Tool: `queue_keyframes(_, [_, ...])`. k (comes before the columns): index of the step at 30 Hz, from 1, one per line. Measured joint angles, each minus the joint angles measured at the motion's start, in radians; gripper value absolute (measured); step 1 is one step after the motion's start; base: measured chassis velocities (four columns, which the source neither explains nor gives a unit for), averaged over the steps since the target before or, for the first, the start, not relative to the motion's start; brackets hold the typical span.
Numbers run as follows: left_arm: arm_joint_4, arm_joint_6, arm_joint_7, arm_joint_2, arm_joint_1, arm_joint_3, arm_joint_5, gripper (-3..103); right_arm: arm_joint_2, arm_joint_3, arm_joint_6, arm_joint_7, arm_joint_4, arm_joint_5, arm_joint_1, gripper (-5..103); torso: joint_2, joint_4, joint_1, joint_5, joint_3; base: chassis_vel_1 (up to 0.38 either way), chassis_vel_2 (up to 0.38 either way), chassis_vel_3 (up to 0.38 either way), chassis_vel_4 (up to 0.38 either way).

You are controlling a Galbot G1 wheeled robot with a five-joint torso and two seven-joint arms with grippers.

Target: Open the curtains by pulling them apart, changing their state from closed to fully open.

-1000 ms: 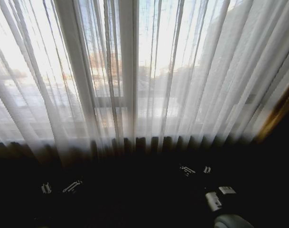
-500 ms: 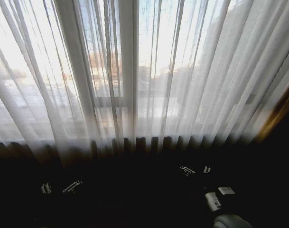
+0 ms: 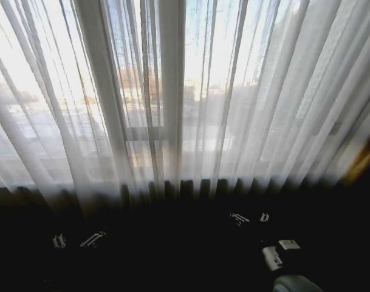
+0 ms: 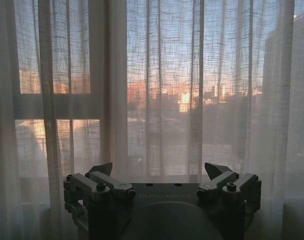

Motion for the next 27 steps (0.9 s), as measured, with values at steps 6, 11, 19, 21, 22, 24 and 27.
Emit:
queue_keyframes(6, [0.000, -0.004, 0.001, -0.002, 0.000, 0.000, 0.000, 100, 0.000, -0.001, 0.000, 0.000, -0.001, 0.000, 0.001, 100, 0.000, 0.0005, 0.000, -0.0001, 0.000, -0.032, 0.609, 0.041, -0.588])
queue_keyframes(11, [0.000, -0.007, 0.002, -0.003, 0.000, 0.000, 0.000, 100, 0.000, -0.004, 0.001, 0.000, -0.003, 0.001, 0.004, 100, 0.000, 0.0000, 0.000, 0.0005, 0.000, -0.126, 0.599, 0.111, -0.606])
queue_keyframes(19, [0.000, -0.012, 0.005, -0.008, 0.001, 0.001, 0.002, 100, 0.002, -0.006, 0.002, -0.001, -0.008, 0.002, 0.005, 100, 0.000, 0.0000, 0.000, 0.0009, 0.000, -0.242, 0.463, 0.247, -0.459])
queue_keyframes(21, [0.000, -0.013, 0.006, -0.009, 0.001, 0.001, 0.002, 100, 0.002, -0.009, 0.005, 0.000, -0.009, 0.001, 0.005, 100, 0.000, 0.0000, 0.000, 0.0009, 0.000, -0.370, 0.386, 0.325, -0.375])
queue_keyframes(22, [0.000, -0.013, 0.006, -0.009, 0.001, 0.001, 0.002, 100, 0.002, -0.009, 0.005, 0.000, -0.009, 0.001, 0.005, 100, 0.000, 0.0000, 0.000, 0.0009, 0.000, -0.370, 0.348, 0.335, -0.375])
queue_keyframes(24, [0.000, -0.013, 0.006, -0.010, 0.001, 0.002, 0.002, 100, 0.001, -0.014, 0.005, 0.000, -0.011, 0.000, 0.007, 100, 0.000, 0.0001, 0.000, 0.0001, 0.000, -0.304, 0.305, 0.320, -0.281])
queue_keyframes(27, [0.000, -0.013, 0.006, -0.013, 0.002, 0.003, 0.003, 100, -0.002, -0.023, 0.005, 0.000, -0.020, -0.001, 0.018, 100, 0.000, 0.0003, 0.001, 0.0006, 0.000, -0.204, 0.189, 0.228, -0.170])
